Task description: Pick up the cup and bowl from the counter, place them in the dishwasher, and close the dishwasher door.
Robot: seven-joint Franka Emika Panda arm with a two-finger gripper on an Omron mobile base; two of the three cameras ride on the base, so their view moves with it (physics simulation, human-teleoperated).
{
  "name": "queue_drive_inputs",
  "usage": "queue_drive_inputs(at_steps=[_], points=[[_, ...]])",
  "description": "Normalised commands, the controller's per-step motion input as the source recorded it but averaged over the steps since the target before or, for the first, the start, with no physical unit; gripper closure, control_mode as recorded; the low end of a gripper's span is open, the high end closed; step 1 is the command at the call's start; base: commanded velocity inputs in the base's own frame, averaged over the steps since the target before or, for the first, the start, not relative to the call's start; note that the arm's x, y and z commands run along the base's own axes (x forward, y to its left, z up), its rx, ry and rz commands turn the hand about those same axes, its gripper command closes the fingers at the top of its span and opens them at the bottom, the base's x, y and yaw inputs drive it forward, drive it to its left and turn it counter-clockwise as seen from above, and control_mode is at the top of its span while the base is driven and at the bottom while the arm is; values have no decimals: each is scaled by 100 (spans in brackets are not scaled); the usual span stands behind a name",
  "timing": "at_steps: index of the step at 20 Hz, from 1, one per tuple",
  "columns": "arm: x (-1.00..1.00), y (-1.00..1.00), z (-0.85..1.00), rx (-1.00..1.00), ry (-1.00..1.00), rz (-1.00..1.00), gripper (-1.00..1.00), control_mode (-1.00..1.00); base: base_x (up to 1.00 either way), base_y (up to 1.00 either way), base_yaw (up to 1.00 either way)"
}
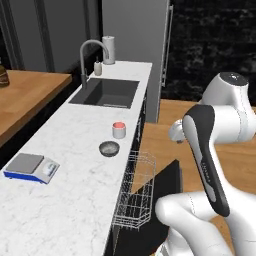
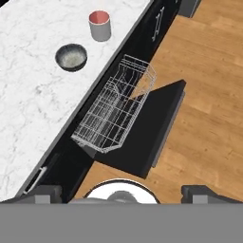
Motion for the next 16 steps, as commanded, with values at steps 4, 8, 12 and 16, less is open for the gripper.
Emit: queue_drive_inputs(at_steps=[4,8,12,16], points=[[0,0,0,0,0,0,-100,100,0,63,-11],[0,0,0,0,0,0,-100,100,3,87,-6],[0,0,0,0,0,0,-100,100,9,83,-9],[0,0,0,0,0,0,-100,100,17,50,-10]])
